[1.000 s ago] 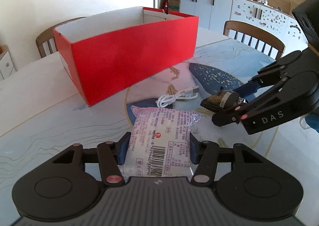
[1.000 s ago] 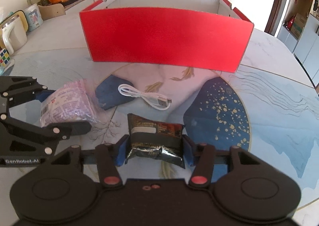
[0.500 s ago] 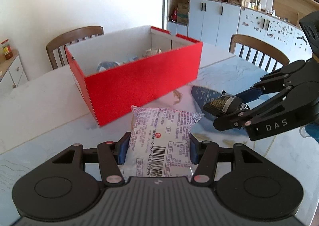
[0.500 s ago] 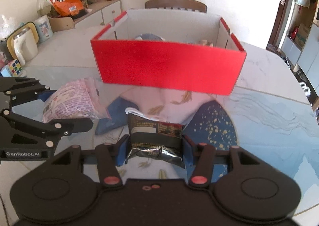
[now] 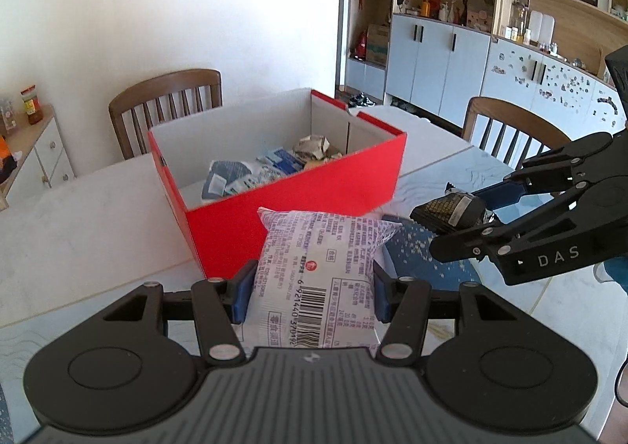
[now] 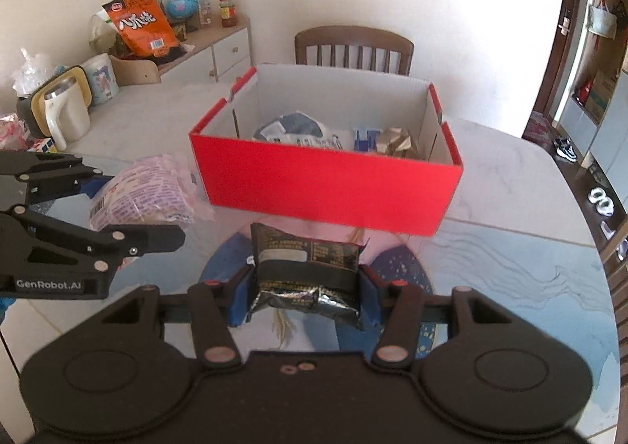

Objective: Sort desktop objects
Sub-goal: 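Lift and carry the barcode bag and dark snack pack over the red box with both tools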

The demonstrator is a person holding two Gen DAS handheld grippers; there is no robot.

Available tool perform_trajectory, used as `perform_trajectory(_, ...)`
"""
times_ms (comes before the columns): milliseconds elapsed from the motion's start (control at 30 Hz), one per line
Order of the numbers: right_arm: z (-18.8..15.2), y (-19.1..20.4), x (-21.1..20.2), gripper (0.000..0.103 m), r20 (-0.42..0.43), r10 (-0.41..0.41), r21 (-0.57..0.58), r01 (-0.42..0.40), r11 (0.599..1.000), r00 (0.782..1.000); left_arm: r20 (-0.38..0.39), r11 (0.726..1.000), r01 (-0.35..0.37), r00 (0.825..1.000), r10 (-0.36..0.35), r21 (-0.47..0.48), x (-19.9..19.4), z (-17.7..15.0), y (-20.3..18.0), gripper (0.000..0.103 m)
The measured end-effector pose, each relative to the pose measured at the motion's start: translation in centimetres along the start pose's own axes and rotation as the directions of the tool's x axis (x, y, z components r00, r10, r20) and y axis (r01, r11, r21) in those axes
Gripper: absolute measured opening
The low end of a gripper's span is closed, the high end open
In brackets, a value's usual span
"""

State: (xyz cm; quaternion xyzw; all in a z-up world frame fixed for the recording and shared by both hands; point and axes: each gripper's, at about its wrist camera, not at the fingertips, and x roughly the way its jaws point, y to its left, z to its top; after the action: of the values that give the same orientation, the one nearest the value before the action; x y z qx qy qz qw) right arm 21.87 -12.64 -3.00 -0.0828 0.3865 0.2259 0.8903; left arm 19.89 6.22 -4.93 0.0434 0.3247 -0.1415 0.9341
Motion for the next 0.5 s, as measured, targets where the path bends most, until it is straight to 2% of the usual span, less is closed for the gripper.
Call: perform_trajectory(500, 3.4, -2.0, -1.1, 0.054, 0.079, 0.011, -0.035, -0.009, 0.999, 0.997, 0.071, 0.998, -0.058, 0.996, 0.058, -0.011, -0.3, 4.3, -0.8, 0.055)
